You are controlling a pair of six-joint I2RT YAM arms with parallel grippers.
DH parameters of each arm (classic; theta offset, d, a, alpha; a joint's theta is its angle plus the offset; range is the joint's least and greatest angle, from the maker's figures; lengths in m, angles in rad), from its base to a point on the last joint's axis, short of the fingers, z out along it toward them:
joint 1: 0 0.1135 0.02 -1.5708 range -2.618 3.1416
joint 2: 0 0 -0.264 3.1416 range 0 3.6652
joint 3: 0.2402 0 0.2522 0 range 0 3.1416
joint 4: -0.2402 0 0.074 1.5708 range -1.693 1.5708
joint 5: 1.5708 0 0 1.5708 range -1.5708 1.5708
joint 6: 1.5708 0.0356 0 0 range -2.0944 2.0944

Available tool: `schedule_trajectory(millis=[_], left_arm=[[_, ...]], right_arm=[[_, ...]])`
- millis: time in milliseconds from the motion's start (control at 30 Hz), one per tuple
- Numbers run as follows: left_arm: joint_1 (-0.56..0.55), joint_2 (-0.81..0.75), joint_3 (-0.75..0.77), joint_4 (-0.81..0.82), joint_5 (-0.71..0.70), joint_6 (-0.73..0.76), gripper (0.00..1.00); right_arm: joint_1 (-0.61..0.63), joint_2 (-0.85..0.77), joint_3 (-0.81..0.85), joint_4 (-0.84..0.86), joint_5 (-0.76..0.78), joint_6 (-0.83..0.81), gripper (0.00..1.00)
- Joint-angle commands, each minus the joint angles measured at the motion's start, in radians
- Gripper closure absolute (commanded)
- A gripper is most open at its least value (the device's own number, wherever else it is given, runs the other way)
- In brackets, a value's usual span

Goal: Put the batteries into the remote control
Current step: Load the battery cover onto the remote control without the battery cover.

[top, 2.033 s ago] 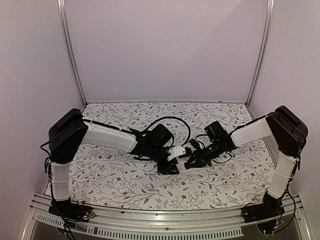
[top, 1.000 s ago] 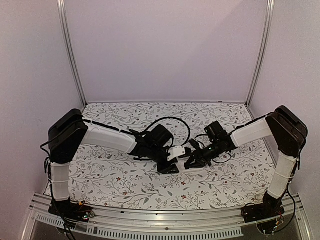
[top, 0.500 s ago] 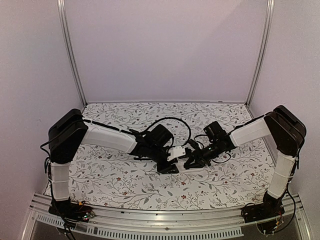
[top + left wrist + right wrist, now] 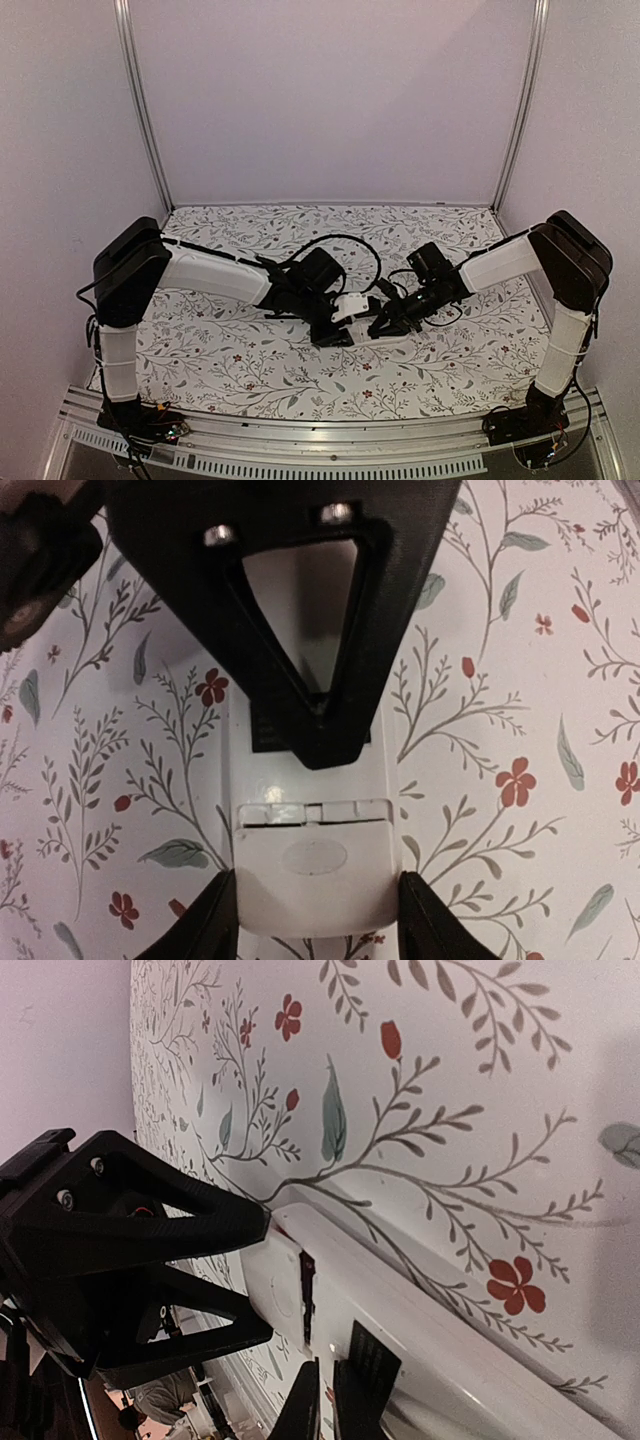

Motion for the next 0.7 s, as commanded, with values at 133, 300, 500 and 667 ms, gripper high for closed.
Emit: schedule_trajectory(millis=[133, 300, 500, 667], left_arm=[[0.011, 0.026, 0.043, -0.075, 0.009, 0.02, 0.48], [0.011, 0.037, 0.054, -0.071, 0.011, 0.03, 0.47], [0.009, 0.059, 0.075, -0.067, 0.025, 0.029, 0.47], [0.011, 0.082, 0.081, -0.075, 0.035, 0.026, 0.46]], right_arm=[[0.006, 0.033, -0.001, -0.056, 0.041, -0.013, 0.93], [0.006, 0.037, 0.0, -0.057, 0.038, -0.018, 0.93], [0.005, 0.047, 0.002, -0.054, 0.034, -0.019, 0.93], [0.006, 0.04, 0.006, -0.055, 0.026, -0.024, 0.93]])
